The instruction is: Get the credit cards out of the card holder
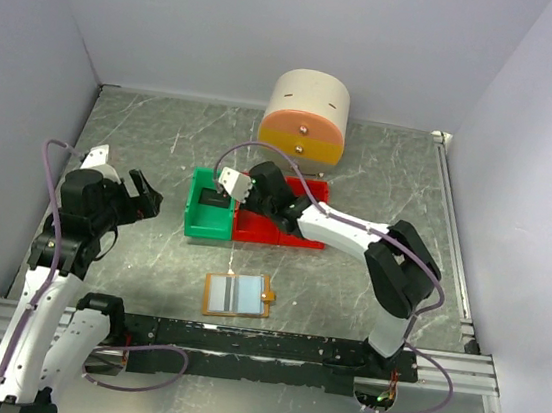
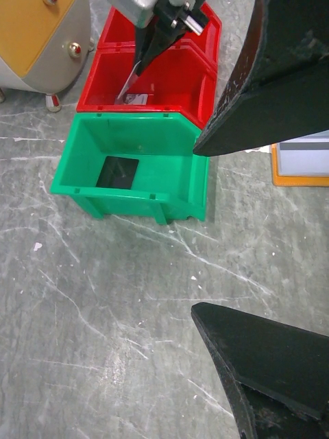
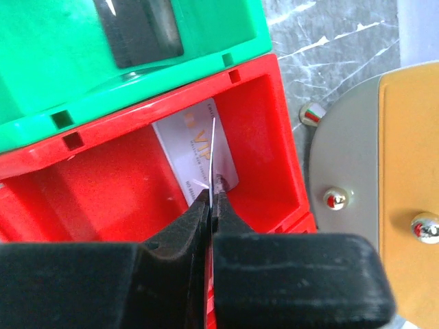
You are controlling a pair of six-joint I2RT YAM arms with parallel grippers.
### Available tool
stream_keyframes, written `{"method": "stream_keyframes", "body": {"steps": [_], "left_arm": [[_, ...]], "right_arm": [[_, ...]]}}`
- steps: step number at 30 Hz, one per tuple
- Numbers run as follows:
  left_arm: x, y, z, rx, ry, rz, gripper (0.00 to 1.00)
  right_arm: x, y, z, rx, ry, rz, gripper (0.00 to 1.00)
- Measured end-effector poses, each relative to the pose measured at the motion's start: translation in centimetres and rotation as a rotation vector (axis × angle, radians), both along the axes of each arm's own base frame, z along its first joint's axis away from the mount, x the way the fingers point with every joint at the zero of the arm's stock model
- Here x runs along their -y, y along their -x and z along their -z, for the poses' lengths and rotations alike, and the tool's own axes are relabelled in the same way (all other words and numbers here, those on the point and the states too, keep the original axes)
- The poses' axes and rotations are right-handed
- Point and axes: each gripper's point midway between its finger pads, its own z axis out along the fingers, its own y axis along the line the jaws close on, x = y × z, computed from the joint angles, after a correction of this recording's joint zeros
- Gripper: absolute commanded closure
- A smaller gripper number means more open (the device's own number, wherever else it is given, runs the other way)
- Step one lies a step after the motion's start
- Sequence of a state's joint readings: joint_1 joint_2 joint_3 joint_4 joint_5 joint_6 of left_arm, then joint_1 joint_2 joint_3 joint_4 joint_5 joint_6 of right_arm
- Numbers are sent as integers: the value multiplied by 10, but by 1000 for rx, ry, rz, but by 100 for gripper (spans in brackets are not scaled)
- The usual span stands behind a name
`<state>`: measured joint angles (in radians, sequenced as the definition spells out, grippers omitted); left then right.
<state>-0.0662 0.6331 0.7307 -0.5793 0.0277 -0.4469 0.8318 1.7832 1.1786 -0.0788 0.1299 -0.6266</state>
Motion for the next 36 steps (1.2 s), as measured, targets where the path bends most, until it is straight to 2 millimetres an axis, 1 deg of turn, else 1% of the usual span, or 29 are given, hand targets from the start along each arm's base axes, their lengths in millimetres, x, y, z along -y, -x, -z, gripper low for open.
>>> {"method": "stream_keyframes", "body": {"steps": [2, 9, 16, 21, 22, 23, 25, 26, 27, 29, 36], "left_arm": [[0, 0, 1, -4, -2, 1, 0], [0, 0, 0, -1, -3, 1, 0], [0, 0, 0, -1, -3, 1, 1], [0, 0, 0, 0, -3, 1, 1], [0, 0, 0, 1, -3, 1, 1], [0, 0, 0, 1, -3, 1, 1], [0, 0, 0, 2, -3, 1, 1], [0, 0, 0, 2, -3, 1, 1], [0, 0, 0, 2, -3, 1, 1], [0, 0, 0, 1, -3, 1, 1], [0, 0, 0, 1, -3, 1, 1]], "right_arm": [[-1, -6, 4, 21, 23, -4, 100], [0, -19, 28, 64, 112, -17, 100], [-5, -31, 32, 123, 144, -39, 100], [-6, -36, 46, 138, 176, -49, 97], [-6, -36, 51, 137, 184, -50, 96], [-5, -37, 53, 138, 189, -47, 92], [-5, -39, 54, 143, 188, -43, 76], [-6, -39, 54, 146, 182, -38, 70], [-6, -40, 53, 146, 175, -34, 66], [-8, -41, 51, 148, 156, -32, 63], [-10, -34, 54, 108, 113, -41, 60]]}}
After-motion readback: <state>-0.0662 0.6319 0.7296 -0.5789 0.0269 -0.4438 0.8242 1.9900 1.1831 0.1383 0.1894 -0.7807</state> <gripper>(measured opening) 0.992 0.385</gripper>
